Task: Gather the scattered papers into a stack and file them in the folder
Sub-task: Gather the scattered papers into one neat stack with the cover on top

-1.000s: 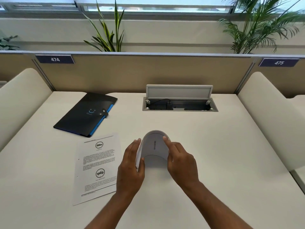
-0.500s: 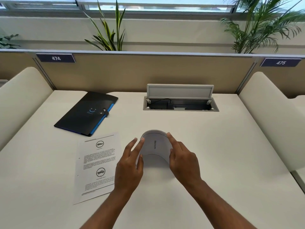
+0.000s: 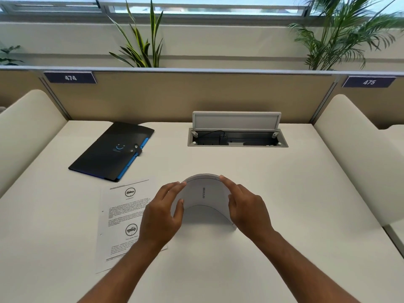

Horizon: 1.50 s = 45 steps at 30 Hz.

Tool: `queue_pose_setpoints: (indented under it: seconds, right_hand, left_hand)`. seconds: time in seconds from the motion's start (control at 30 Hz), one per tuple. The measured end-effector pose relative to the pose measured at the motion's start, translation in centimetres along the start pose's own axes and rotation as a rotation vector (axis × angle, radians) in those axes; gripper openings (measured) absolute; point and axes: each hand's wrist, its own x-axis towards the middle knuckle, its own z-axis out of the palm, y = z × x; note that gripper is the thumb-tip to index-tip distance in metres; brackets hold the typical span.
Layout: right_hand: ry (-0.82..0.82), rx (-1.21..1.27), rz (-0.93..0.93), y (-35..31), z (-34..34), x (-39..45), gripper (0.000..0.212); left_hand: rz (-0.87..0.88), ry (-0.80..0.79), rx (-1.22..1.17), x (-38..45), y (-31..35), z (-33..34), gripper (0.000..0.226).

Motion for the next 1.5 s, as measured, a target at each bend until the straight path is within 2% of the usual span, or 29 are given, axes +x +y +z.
queue_pose_setpoints:
  seconds: [0.07, 0.2, 0.33, 0.6, 0.7, 0.8, 0.87, 0.97, 1.03, 1.1, 1.17, 1.27, 1.4, 1.5]
  right_hand:
    - [-0.018, -0.002, -0.01, 0.5, -0.1, 0.2, 0.069]
    - [-0.032, 0.0, -0.031, 1.1, 0.0, 0.2, 0.072]
    - [-0.018, 0.009, -0.058, 1.5, 0.1, 0.0, 0.076]
    - [0.003, 0.011, -0.072, 2.0, 0.2, 0.0, 0.07]
    - [-0.011, 0.009, -0.085, 2.3, 0.5, -0.1, 0.067]
    - [0.037, 0.032, -0.067, 2.7, 0.9, -0.2, 0.069]
    - [0.084, 0.117, 0.029, 3.4, 1.3, -0.1, 0.067]
    - [0.013, 0.548, 0.278, 4.6, 2.0, -0.4, 0.051]
    - [-0.052, 0.804, 0.464, 5.1, 2.8, -0.5, 0.029]
    - [-0.037, 0.914, 0.604, 5.0, 3.8, -0.6, 0.012]
    - [0.022, 0.983, 0.651, 4.7, 4.4, -0.7, 0.016]
    - [0.078, 1.044, 0.714, 4.7, 4.6, 0.0, 0.009]
    - [0.163, 1.024, 0.654, 4.7, 4.0, 0.6, 0.012]
    - [0.184, 1.047, 0.677, 3.9, 4.6, -0.5, 0.012]
  left_hand:
    - [0.038, -0.032, 0.059, 0.9, 0.1, -0.7, 0.046]
    - [0.043, -0.208, 0.34, 2.7, 0.9, -1.3, 0.071]
    - [0.117, -0.28, 0.57, 3.7, 1.4, -0.1, 0.075]
    - [0.108, -0.285, 0.578, 3.1, 0.8, 0.8, 0.1]
    - [0.119, -0.296, 0.585, 3.1, 0.7, 1.1, 0.099]
    - [0.171, -0.224, 0.566, 3.4, 0.4, 1.0, 0.098]
    - [0.164, -0.136, 0.516, 3.8, -0.5, 0.2, 0.094]
    - [-0.052, 0.023, 0.289, 4.3, -3.0, -1.3, 0.076]
    - [-0.285, 0.048, -0.051, 4.3, -4.5, -1.5, 0.055]
    - [-0.49, -0.005, -0.441, 4.2, -5.0, -0.9, 0.039]
    - [-0.587, 0.028, -0.622, 4.0, -5.1, -0.3, 0.029]
    - [-0.622, 0.095, -0.661, 3.9, -5.0, 0.2, 0.015]
    - [-0.596, 0.207, -0.716, 3.6, -3.9, 0.3, 0.015]
    - [-0.591, 0.206, -0.736, 1.3, -2.7, 1.9, 0.014]
